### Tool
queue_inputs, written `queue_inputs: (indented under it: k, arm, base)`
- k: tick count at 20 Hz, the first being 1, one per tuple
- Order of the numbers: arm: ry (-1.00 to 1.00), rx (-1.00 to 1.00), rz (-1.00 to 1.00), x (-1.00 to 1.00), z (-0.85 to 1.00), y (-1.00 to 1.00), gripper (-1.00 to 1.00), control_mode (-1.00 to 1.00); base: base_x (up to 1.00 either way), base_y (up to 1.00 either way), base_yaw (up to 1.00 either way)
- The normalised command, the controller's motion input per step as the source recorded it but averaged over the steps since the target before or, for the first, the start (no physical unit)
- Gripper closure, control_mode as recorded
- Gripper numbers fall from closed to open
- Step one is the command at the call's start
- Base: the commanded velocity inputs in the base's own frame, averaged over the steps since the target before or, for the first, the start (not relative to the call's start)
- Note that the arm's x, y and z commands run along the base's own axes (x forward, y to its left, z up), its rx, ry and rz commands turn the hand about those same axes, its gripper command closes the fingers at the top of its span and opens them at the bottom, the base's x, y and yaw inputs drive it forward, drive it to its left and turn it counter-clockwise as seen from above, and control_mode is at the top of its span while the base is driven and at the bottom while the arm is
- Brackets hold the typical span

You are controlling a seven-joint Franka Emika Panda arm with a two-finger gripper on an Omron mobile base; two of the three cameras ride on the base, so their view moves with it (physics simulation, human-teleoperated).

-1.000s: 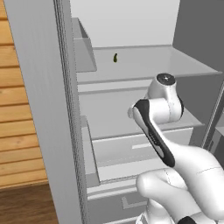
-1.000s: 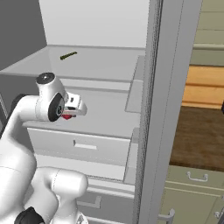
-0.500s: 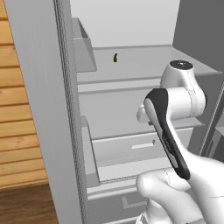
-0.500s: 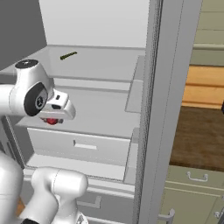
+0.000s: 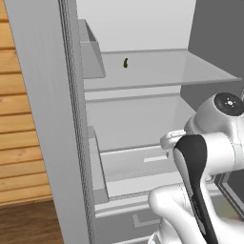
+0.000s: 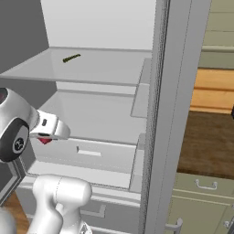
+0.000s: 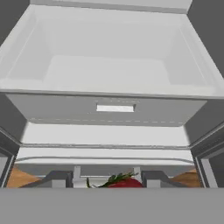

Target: Take the strawberry from the fridge and place it on top of the pancake, located on the dining counter.

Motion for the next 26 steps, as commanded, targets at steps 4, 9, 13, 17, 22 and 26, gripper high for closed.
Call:
queue_inputs:
  k: [4, 9, 13, 17, 22, 26]
  arm:
    - [0.03, 0.03, -0.03, 0.04, 0.00, -0.16, 1.00, -1.00]
    - [0.19, 0.00, 0.00, 0.01, -0.06, 0.00, 1.00, -1.00]
    - [0.19, 0.00, 0.00, 0.00, 0.00, -0.02, 1.00, -1.00]
    - [0.02, 0.00, 0.00, 0.00, 0.00, 0.00, 1.00, -1.00]
    - [0.00, 0.00, 0.00, 0.00, 0.00, 0.00, 1.00, -1.00]
    - [0.00, 0.00, 0.00, 0.00, 0.00, 0.00, 1.00, -1.00]
  base:
    - [0.00, 0.00, 0.00]
    - [0.00, 0.00, 0.00]
    - [0.00, 0.00, 0.00]
    - [0.00, 0.00, 0.00]
    - [0.00, 0.00, 0.00]
    - [0.00, 0.00, 0.00]
